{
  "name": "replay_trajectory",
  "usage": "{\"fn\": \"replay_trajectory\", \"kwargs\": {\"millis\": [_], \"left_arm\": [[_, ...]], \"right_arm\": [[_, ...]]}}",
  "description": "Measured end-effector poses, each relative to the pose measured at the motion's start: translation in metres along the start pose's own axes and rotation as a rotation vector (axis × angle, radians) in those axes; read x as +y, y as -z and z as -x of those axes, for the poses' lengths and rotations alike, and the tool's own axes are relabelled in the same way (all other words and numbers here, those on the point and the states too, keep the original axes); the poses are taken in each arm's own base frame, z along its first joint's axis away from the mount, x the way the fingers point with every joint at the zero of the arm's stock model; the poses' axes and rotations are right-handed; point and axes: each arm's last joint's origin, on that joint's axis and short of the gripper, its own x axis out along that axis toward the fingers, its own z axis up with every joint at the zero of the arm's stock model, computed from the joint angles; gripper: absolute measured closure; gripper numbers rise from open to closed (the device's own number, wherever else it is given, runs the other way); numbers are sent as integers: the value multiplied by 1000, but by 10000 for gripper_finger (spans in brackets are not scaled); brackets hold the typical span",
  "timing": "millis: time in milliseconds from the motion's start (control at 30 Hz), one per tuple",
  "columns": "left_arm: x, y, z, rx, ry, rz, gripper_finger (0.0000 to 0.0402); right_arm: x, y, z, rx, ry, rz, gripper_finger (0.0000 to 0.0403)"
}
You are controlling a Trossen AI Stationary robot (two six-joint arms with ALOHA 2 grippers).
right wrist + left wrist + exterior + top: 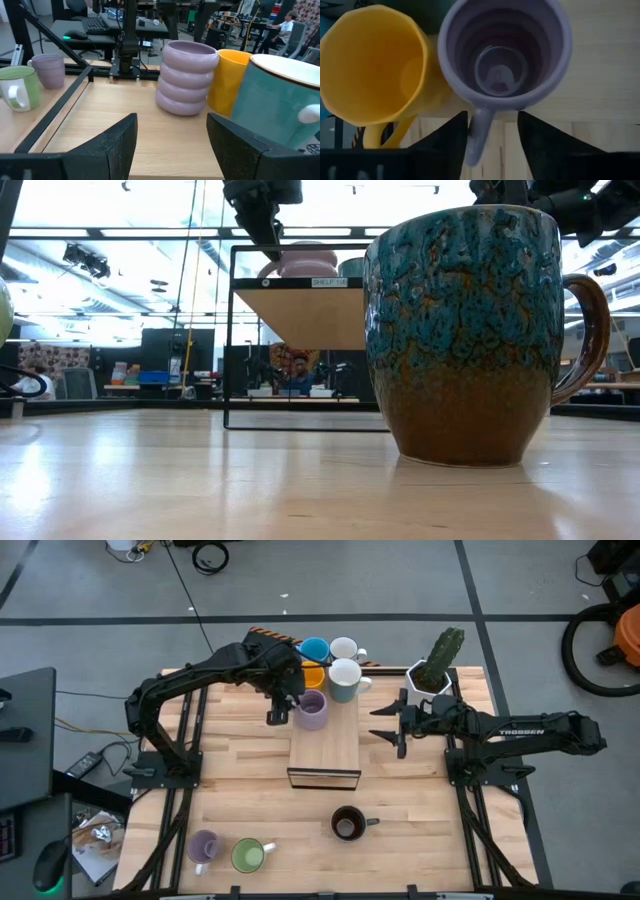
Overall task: Place coffee mugs
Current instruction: Put the top purple mug on the shelf, then put the blue brown mug on the shelf
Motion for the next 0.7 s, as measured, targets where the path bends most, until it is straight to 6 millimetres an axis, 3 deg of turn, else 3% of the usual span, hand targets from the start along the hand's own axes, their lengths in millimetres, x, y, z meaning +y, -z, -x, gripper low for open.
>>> {"fn": "replay_trajectory", "kwargs": {"millis": [233,700], "left_arm": [[1,0,0,8,-16,-1,171],[15,8,26,-137,26,37,192]], "right_arm": [[0,0,0,0,-2,5,159],[1,1,0,6,-3,6,159]]}}
